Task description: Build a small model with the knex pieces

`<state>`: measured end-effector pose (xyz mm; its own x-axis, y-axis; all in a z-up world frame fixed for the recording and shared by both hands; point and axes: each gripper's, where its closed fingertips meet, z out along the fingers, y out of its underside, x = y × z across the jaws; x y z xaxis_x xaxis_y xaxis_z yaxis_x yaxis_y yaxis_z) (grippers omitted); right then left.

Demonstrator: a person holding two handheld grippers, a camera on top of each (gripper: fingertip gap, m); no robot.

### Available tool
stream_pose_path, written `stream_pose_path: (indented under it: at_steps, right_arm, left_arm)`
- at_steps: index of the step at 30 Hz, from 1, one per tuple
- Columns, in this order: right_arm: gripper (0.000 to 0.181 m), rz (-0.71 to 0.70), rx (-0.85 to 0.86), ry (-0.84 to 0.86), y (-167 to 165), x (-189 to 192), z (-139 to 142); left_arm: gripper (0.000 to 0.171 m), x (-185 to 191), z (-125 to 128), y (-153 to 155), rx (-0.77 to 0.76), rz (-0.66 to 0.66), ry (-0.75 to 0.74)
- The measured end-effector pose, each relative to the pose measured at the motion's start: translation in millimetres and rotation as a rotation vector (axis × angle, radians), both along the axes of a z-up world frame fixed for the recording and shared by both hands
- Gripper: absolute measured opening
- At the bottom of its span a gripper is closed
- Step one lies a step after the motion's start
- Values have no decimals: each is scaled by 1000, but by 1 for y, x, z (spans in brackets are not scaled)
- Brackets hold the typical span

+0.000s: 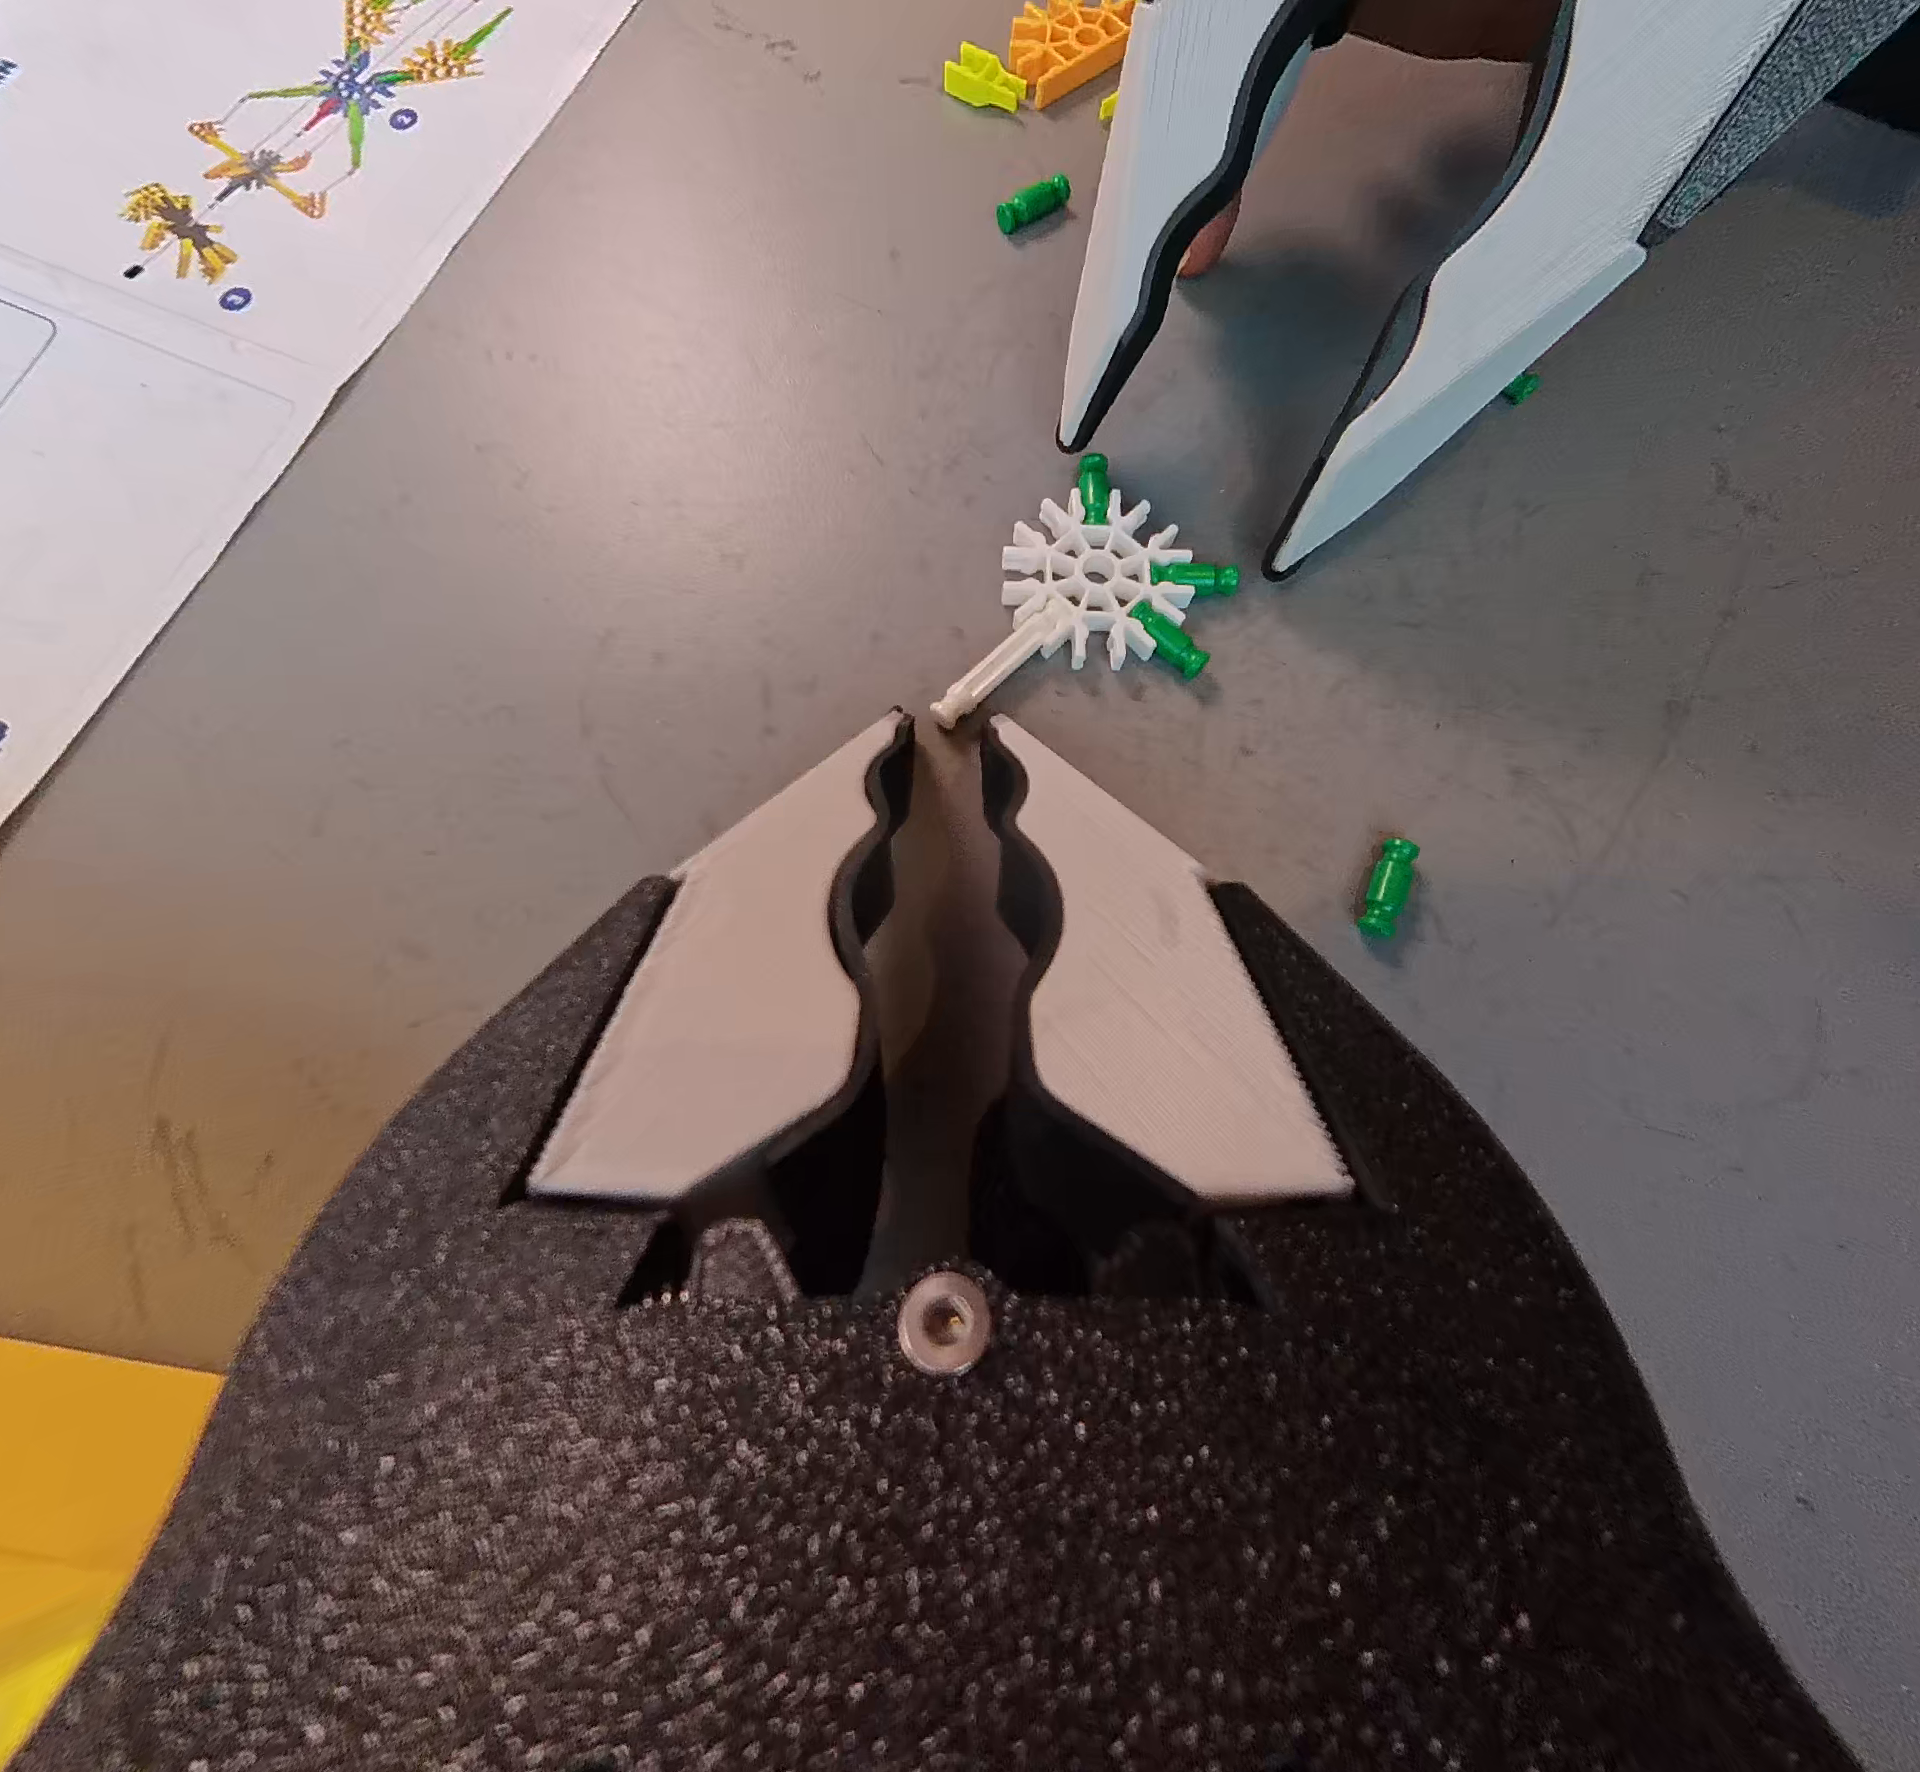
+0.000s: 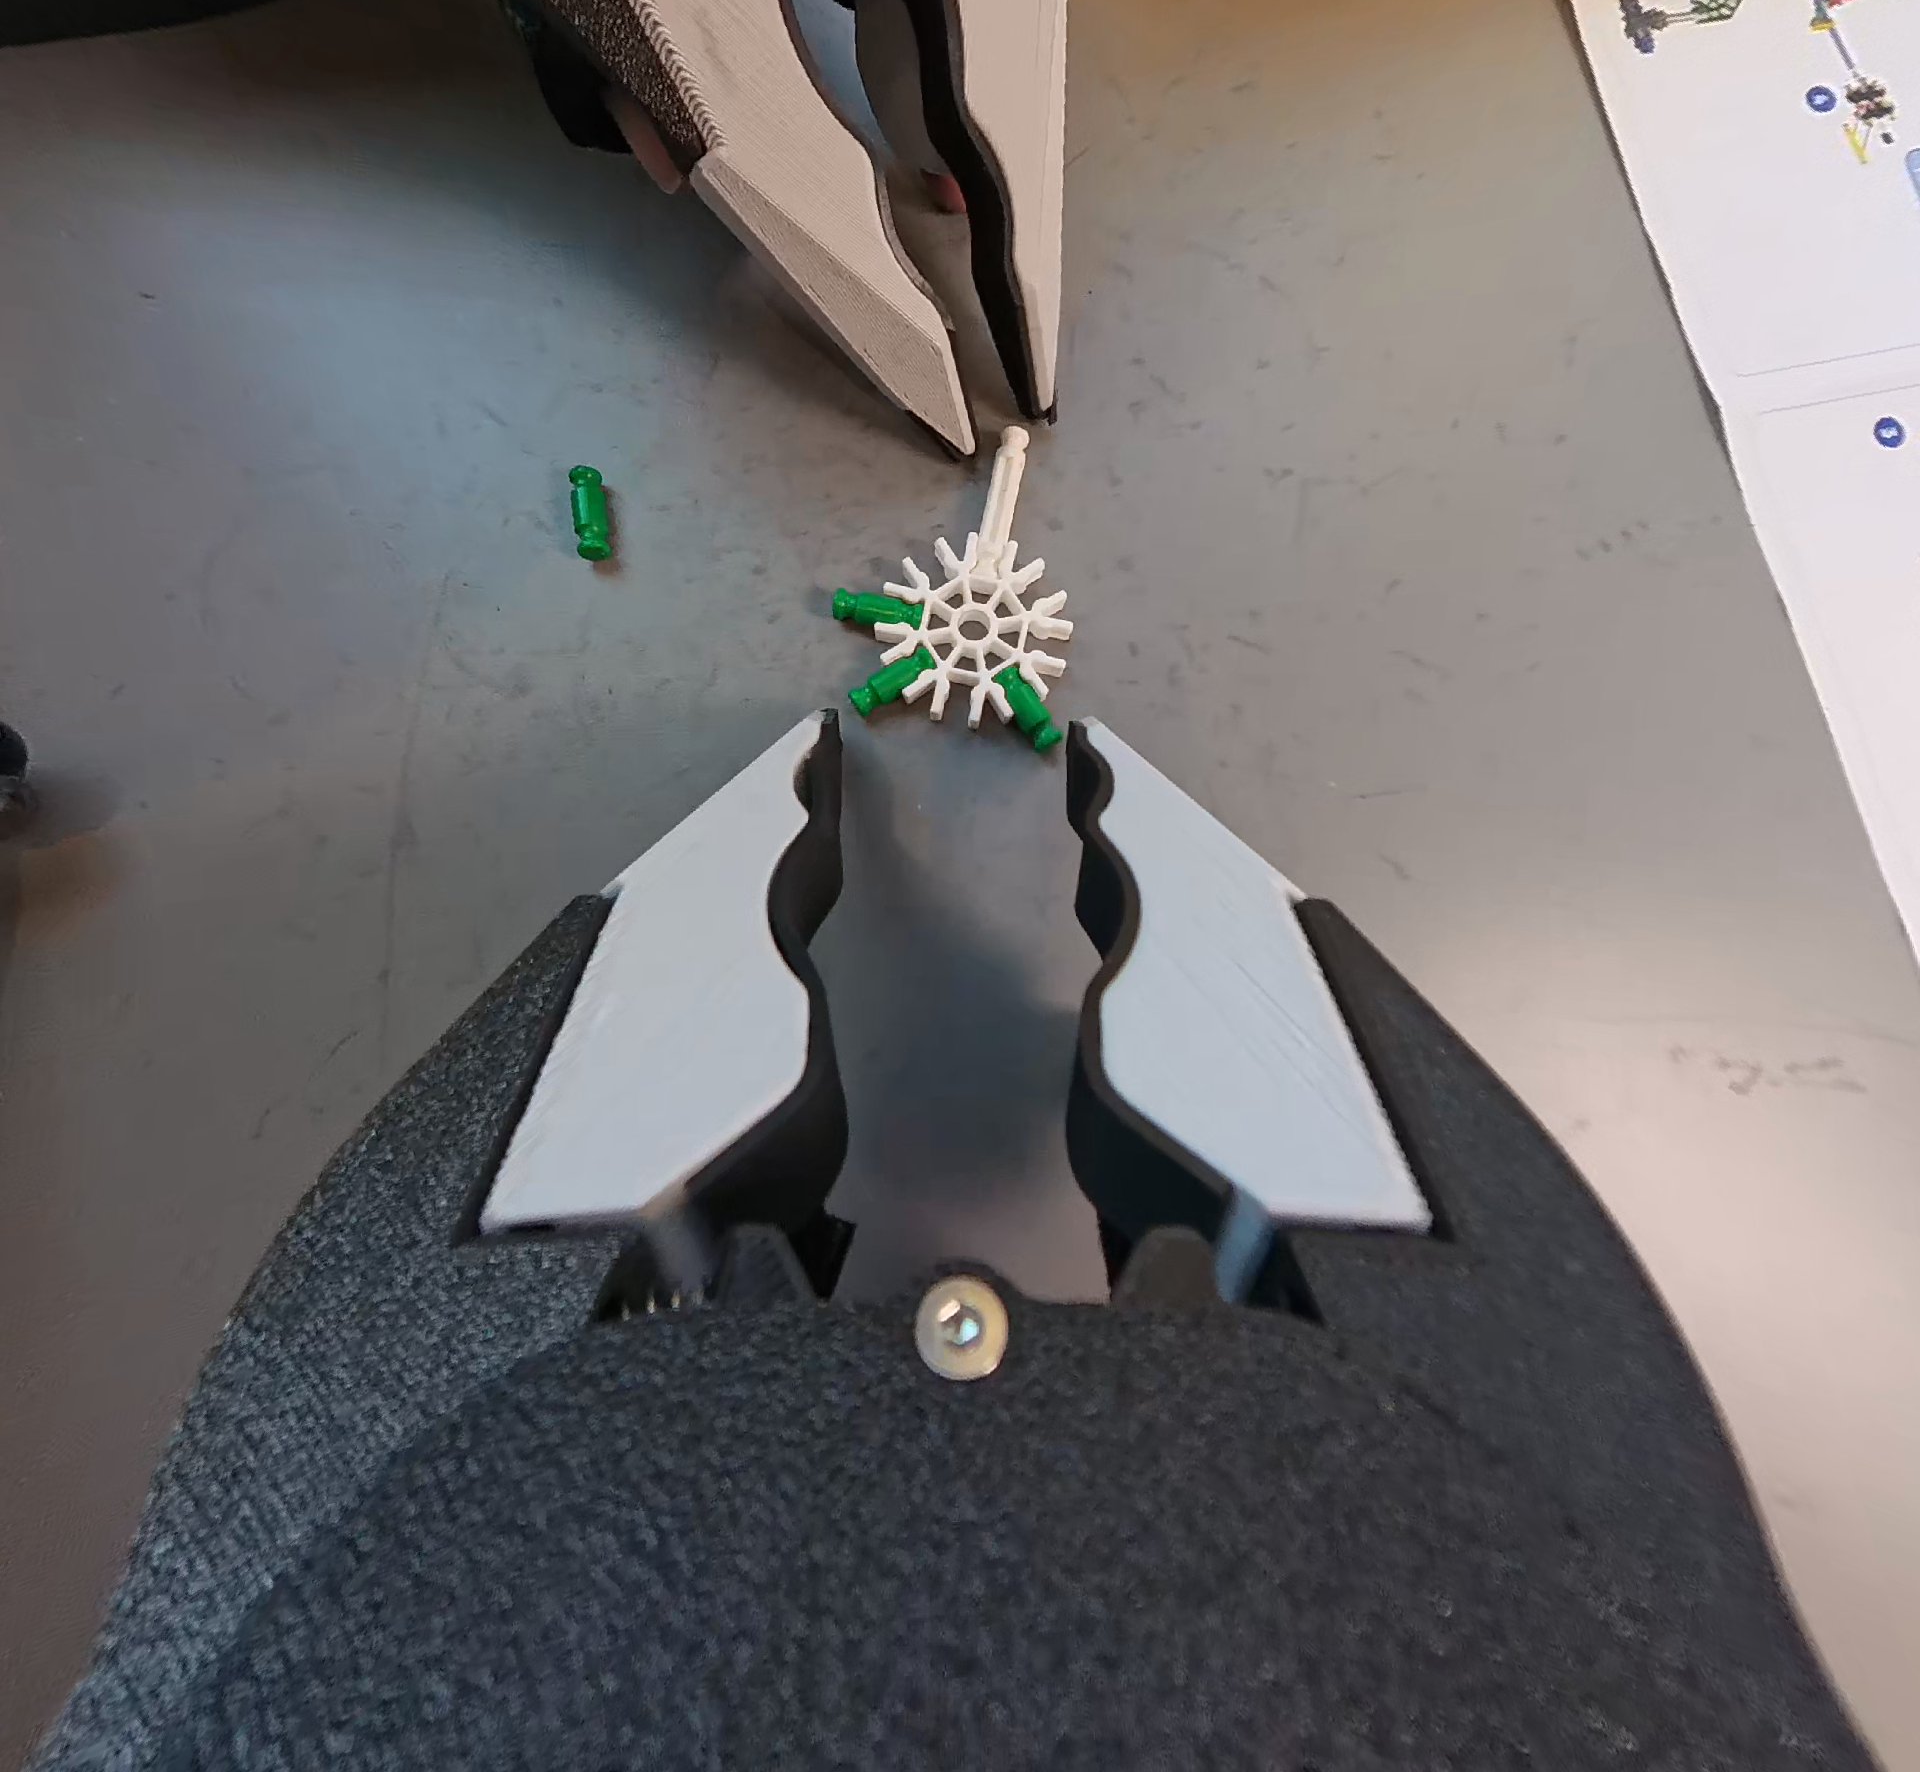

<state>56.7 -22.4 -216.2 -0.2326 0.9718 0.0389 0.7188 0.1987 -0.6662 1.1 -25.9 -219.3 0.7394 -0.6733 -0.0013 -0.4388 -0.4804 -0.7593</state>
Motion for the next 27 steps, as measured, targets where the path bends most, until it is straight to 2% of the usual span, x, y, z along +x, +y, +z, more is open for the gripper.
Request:
stream_pose_path:
  at_steps: [17,19,24,27]
  right_arm:
    - [39,-35,-10,39,8,3,5]
    - [39,-57,-17,79,13,2,12]
    - [40,-160,-56,287,35,-5,47]
    - [42,-243,-59,424,55,-5,71]
  left_arm:
    - [11,-1,3,-1,5,7,-17]
    - [11,0,13,2,42,22,-69]
    - [20,-8,62,15,223,109,-283]
    - [24,-17,81,19,311,167,-340]
